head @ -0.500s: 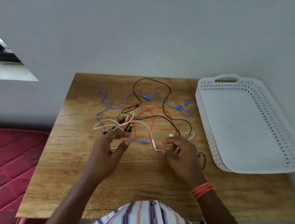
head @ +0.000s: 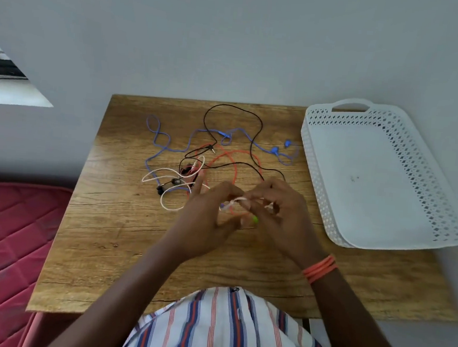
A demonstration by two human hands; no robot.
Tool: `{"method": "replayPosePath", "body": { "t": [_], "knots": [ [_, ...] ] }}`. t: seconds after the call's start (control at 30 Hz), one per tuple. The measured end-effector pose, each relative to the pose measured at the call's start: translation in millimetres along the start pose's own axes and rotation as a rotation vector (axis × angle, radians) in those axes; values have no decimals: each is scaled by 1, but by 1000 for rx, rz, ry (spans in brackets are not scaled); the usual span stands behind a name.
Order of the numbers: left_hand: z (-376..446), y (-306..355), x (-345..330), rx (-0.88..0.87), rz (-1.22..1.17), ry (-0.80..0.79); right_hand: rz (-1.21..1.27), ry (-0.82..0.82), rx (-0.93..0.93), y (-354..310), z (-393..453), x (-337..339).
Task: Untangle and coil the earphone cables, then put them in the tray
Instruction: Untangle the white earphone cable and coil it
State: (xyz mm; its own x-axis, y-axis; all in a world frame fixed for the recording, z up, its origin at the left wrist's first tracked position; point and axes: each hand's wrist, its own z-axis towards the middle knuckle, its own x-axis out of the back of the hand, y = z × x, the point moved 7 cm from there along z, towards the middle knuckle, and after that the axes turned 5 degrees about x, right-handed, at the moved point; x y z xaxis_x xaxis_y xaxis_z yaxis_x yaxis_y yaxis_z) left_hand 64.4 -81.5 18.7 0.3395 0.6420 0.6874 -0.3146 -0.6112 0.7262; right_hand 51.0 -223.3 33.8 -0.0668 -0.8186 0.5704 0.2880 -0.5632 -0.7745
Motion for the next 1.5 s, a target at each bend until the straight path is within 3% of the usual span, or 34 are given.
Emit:
{"method": "replayPosePath", "body": {
  "t": [0.07,0.17,0.27,0.4,0.47,0.53,0.6,0.73,0.9,1.07,1.2,1.33,1.4,1.5],
  "knots": [
    [5,1,17,77,-133,47,7,68,22,-3,12,17],
    [5,-8,32,174,-297,-39,-20,243,-3,11,29,49],
    [-5,-14,49,191,-382,-59,4,373,-138,36,37,73],
    [-1,0,64,252,-848,47,64,382,-326,44,33,58],
    [8,20,63,214,-1116,28,333,375,-393,32,22,33],
    [18,40,66,179,-1308,-4,626,301,-362,12,14,6],
    [22,56,70,157,-1437,-42,740,129,-247,-13,11,-16],
    [29,67,77,116,-1645,-80,645,-116,11,-45,17,-37],
    [36,33,103,170,-1664,130,679,80,-63,-31,25,-9],
    [29,-20,120,287,-1647,362,448,193,-123,-5,20,31],
    [17,-62,95,552,-1564,497,420,180,-145,7,22,40],
    [0,-75,62,752,-1386,425,628,163,-135,-1,26,35],
    [-5,-73,52,796,-1244,334,805,120,-138,-8,32,29],
    [-9,-71,40,852,-1020,155,862,66,-118,-31,42,33]
  ]
}}
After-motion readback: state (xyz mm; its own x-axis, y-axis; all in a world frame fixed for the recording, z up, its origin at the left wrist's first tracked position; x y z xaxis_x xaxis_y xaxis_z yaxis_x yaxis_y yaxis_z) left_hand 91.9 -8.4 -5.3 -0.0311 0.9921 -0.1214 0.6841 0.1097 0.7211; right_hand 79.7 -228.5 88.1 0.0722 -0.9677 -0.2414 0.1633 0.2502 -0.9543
